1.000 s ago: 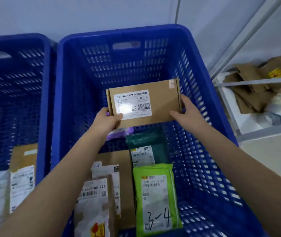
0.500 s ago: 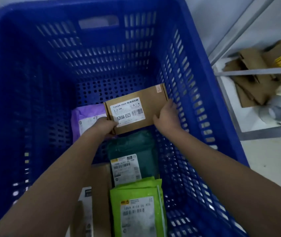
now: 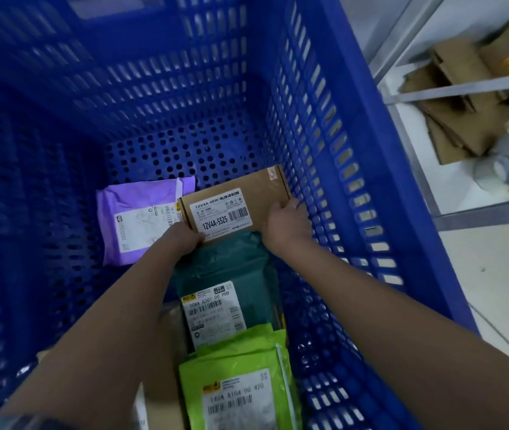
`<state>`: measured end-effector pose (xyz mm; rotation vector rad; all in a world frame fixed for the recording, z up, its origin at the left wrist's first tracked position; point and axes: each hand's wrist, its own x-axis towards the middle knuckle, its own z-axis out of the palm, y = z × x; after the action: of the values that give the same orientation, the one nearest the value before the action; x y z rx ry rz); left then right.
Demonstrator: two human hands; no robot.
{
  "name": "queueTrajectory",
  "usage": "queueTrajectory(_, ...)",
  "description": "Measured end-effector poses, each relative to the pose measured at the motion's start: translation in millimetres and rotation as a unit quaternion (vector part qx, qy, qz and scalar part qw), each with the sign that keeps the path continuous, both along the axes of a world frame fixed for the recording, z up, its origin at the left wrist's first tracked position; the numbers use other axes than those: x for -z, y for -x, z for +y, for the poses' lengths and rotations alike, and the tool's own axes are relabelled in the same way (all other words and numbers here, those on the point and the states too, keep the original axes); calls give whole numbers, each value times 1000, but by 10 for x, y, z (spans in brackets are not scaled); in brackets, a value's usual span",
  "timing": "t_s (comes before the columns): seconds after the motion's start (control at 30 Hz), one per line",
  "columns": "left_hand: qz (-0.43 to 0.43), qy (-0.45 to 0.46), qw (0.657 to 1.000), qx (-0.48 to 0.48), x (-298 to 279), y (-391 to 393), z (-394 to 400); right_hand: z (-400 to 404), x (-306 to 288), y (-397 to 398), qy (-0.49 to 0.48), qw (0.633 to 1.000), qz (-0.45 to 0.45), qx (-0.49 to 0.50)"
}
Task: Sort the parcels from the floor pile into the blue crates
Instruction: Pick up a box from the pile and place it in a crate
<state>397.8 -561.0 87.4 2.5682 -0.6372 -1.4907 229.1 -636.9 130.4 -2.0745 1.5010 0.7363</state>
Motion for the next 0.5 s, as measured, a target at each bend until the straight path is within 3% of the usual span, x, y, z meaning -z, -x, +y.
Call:
queueTrajectory(0.23,-93,4,994,62,79,2,-6,-48,-50,58,-83,996,10,5)
queueTrajectory(0.37,-82,-3,995,58,-3,-60,18,148,-268,144,-117,993,15,26)
queueTrajectory(0.43,-140,10,989,50,-194,-15,5,339,-520,194,-98,992,-52,56)
queueTrajectory(0.5,-199,76,974,80,-473,73,-7,568,-894,273,-56,976,-190,86)
